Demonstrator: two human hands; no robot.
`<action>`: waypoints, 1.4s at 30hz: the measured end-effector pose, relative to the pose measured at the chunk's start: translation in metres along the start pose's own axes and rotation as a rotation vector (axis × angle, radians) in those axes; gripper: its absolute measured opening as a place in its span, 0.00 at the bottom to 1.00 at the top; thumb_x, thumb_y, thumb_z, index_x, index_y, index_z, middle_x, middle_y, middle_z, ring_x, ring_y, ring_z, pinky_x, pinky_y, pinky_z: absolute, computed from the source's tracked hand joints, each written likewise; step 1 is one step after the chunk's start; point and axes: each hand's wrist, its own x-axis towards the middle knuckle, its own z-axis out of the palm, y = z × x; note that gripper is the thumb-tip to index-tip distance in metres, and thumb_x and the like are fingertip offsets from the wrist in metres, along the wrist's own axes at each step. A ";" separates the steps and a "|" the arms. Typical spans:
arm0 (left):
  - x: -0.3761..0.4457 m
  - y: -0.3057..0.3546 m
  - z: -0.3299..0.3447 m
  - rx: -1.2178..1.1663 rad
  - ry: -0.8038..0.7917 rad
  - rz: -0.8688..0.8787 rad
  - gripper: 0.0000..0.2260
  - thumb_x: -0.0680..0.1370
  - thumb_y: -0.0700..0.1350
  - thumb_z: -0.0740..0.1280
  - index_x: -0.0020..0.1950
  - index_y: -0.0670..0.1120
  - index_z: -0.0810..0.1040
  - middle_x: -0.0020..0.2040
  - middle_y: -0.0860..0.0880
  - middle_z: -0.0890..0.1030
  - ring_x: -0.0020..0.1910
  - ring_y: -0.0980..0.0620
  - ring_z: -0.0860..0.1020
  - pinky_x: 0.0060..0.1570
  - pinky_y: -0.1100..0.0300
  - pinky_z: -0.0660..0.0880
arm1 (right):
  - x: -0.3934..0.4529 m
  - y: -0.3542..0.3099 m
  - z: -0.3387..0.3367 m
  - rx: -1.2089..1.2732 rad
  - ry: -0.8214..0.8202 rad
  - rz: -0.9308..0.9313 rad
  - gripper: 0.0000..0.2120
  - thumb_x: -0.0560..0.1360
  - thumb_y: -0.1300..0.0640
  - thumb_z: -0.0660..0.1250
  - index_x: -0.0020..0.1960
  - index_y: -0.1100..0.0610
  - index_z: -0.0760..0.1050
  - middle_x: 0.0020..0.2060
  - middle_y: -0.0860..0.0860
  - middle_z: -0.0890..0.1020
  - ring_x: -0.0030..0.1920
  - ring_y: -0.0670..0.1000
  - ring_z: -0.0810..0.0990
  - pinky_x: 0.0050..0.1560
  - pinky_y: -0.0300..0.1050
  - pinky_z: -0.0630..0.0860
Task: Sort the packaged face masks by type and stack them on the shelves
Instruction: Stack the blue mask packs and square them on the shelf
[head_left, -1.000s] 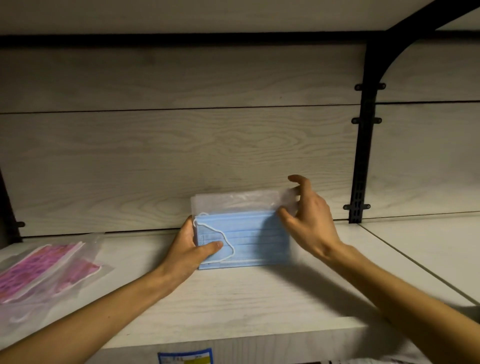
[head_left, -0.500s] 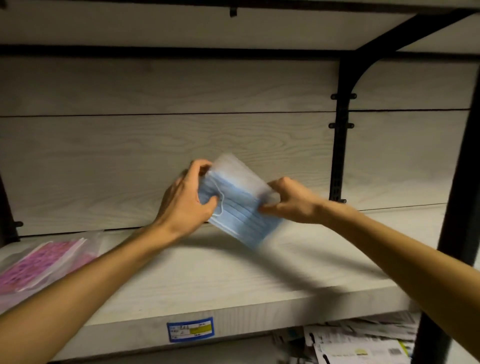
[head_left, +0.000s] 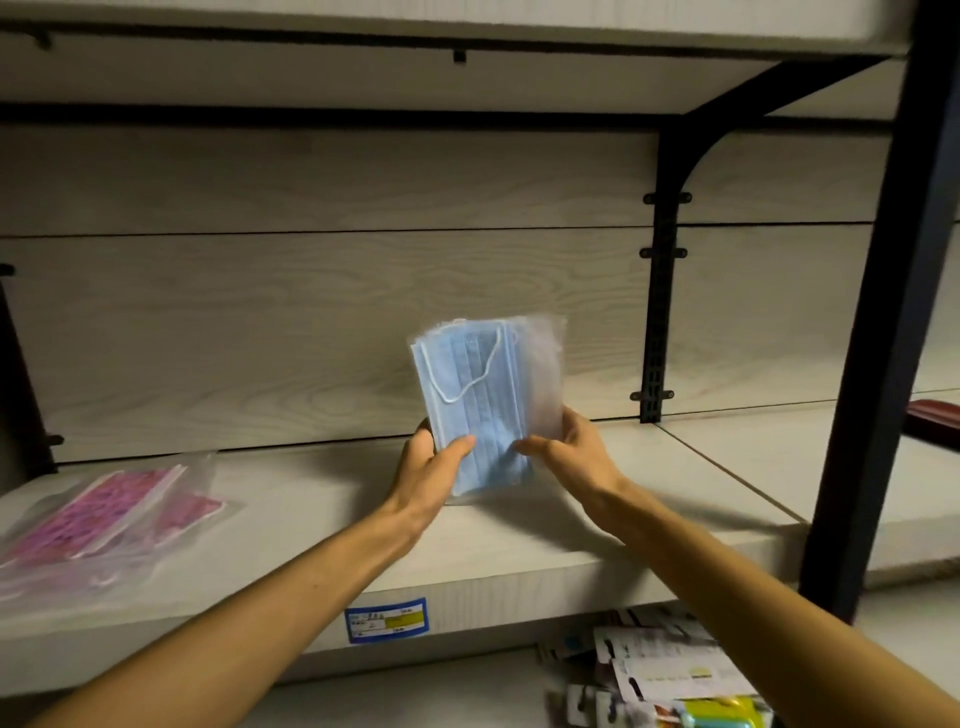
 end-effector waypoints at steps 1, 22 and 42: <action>-0.001 0.002 0.002 -0.002 0.008 0.029 0.12 0.78 0.44 0.70 0.61 0.50 0.78 0.52 0.50 0.85 0.50 0.53 0.84 0.45 0.61 0.79 | -0.001 0.001 0.001 0.013 0.013 0.009 0.22 0.71 0.69 0.71 0.63 0.58 0.74 0.52 0.54 0.84 0.51 0.53 0.85 0.49 0.45 0.83; 0.009 0.023 -0.005 -0.213 0.080 -0.206 0.07 0.78 0.40 0.70 0.52 0.45 0.73 0.45 0.49 0.81 0.43 0.53 0.80 0.25 0.66 0.75 | -0.003 -0.018 -0.012 0.111 -0.089 0.317 0.21 0.70 0.59 0.74 0.61 0.65 0.77 0.59 0.60 0.78 0.52 0.59 0.82 0.46 0.54 0.84; -0.019 0.009 -0.019 -0.077 -0.003 0.028 0.11 0.79 0.37 0.69 0.57 0.51 0.78 0.50 0.50 0.86 0.45 0.55 0.85 0.38 0.65 0.80 | -0.037 -0.013 0.007 -0.308 -0.026 0.014 0.22 0.73 0.63 0.73 0.65 0.63 0.71 0.57 0.60 0.81 0.57 0.62 0.81 0.59 0.62 0.78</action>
